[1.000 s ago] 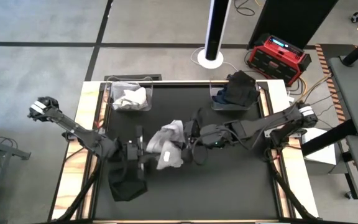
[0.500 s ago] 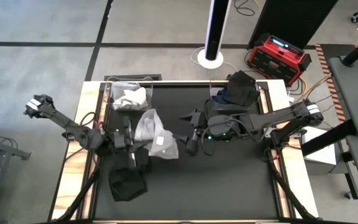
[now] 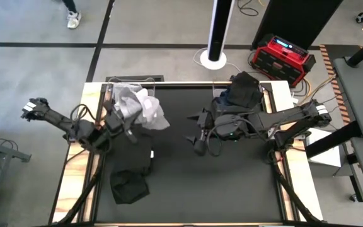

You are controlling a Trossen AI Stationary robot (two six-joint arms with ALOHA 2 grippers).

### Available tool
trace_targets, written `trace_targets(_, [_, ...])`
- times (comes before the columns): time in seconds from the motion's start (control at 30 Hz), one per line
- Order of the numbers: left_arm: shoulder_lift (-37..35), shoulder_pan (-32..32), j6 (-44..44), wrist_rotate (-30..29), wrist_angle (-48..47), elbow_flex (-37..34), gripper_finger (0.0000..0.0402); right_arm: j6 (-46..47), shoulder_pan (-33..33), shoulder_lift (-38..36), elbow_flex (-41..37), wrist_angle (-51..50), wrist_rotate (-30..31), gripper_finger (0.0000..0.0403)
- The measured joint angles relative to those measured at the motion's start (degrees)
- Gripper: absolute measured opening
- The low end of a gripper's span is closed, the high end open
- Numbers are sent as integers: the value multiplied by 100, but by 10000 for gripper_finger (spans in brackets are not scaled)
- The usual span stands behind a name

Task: Sort towels by color in basket
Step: Put the gray towel into the left transparent bin

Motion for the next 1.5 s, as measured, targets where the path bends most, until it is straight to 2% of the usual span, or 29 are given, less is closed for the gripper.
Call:
trace_targets(0.2, [-250,766,-122,-90,-199,-219,0,0,0,15,-4,-329,48,353])
trace_targets(0.33, [-265,1402,-67,-754,-440,-241,0,-1,0,17,-43,-371,151,352])
trace_targets(0.57, [-185,2556,-584,-801,-1052,-241,0,-31,0,22,-240,-365,158,354])
trace_targets(0.67, [-61,3118,-714,-811,-1385,-241,0,-35,2,22,-373,-367,357,354])
trace_targets(0.77, [129,3629,-894,-526,-1740,-241,0,13,0,14,-475,-366,542,353])
trace_targets(0.9, [337,4285,-1310,197,-1866,-243,0,36,0,4,-507,-365,892,352])
trace_targets(1.1, [780,5070,-1680,1137,-1970,-243,0,-55,0,0,-513,-366,973,353])
trace_targets(1.37, [1307,5424,-2190,2148,-2289,-240,0,-178,0,0,-586,-364,1001,354])
trace_targets(1.5, [1539,5429,-2531,2343,-3215,114,0,-158,0,0,-640,-368,1001,350])
